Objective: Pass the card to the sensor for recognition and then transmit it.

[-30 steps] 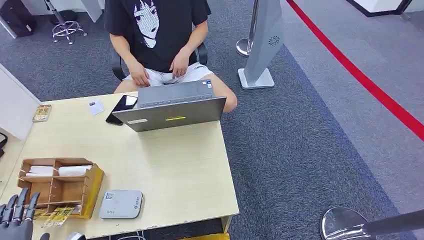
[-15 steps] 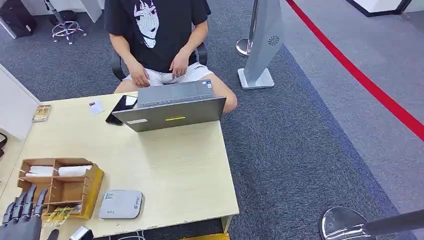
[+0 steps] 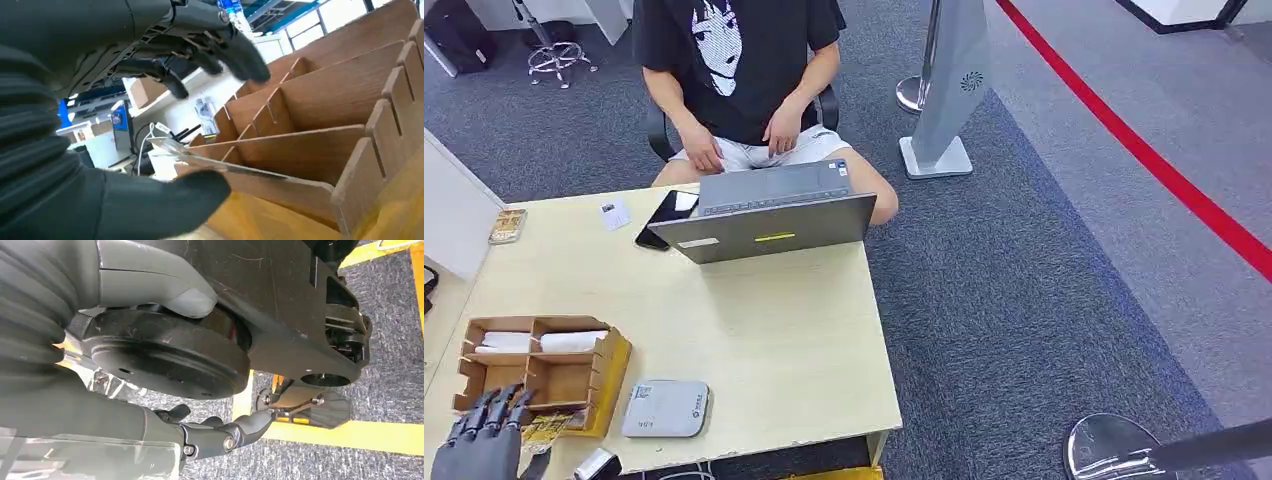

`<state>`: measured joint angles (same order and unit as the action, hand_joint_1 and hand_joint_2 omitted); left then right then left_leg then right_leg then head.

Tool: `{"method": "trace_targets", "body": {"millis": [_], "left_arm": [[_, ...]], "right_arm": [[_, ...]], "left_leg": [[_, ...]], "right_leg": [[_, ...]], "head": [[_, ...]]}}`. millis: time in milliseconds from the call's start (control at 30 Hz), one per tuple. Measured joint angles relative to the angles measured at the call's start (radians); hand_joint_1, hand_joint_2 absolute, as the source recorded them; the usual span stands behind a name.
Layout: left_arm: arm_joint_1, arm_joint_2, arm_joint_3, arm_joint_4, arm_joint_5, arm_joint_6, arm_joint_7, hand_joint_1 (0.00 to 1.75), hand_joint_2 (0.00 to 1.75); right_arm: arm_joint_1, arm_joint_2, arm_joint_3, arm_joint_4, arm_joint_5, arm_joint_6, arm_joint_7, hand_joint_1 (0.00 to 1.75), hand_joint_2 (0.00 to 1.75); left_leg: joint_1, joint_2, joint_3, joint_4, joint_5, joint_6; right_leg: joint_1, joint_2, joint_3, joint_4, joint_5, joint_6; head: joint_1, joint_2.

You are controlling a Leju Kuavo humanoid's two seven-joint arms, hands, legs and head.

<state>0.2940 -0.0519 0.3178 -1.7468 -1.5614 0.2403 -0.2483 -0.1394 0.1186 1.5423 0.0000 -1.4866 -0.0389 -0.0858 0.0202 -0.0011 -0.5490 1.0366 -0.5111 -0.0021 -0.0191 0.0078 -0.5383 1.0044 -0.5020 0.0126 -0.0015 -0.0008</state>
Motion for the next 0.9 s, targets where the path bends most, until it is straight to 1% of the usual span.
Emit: {"method": "trace_targets", "body": {"millis": [367, 567, 733, 833, 900], "left_arm": [[0.002, 0.0, 0.0, -0.013, 0.0, 0.0, -0.01, 1.75, 1.75], [0.003, 0.0, 0.0, -0.05, 0.001, 0.005, -0.012, 1.75, 1.75], [-0.021, 0.007, 0.0, -0.102, 0.016, 0.003, 0.012, 1.75, 1.75], [-0.057, 0.021, 0.0, -0.134, 0.023, -0.009, 0.04, 1.75, 1.75], [-0.091, 0.038, 0.0, -0.157, 0.022, -0.022, 0.072, 1.75, 1.75]], "right_arm": [[0.0, 0.0, 0.0, 0.002, -0.002, 0.011, 0.002, 0.0, 1.75], [0.0, 0.0, 0.0, 0.002, -0.002, 0.01, 0.002, 0.0, 1.75], [0.0, 0.0, 0.0, 0.003, 0.003, 0.009, 0.002, 0.0, 1.75], [-0.001, 0.0, 0.0, 0.003, 0.016, 0.01, 0.003, 0.0, 1.75], [-0.001, 0.0, 0.0, 0.003, 0.026, 0.012, 0.004, 0.0, 1.75]], "left_leg": [[0.0, 0.0, 0.0, 0.0, 0.0, 0.0], [0.0, 0.0, 0.0, 0.0, 0.0, 0.0], [0.0, 0.0, 0.0, 0.0, 0.0, 0.0], [0.0, 0.0, 0.0, 0.0, 0.001, -0.001], [0.0, 0.0, 0.0, 0.0, 0.001, -0.002]], "right_leg": [[0.0, 0.0, 0.0, 0.0, 0.0, 0.0], [0.0, 0.0, 0.0, 0.0, 0.0, 0.0], [0.0, 0.0, 0.0, 0.0, 0.0, 0.0], [0.0, 0.0, 0.0, 0.0, 0.0, 0.0], [0.0, 0.0, 0.0, 0.0, 0.001, -0.001]], "head": [[0.0, 0.0], [0.0, 0.0], [0.0, 0.0], [0.0, 0.0], [0.0, 0.0]]}}
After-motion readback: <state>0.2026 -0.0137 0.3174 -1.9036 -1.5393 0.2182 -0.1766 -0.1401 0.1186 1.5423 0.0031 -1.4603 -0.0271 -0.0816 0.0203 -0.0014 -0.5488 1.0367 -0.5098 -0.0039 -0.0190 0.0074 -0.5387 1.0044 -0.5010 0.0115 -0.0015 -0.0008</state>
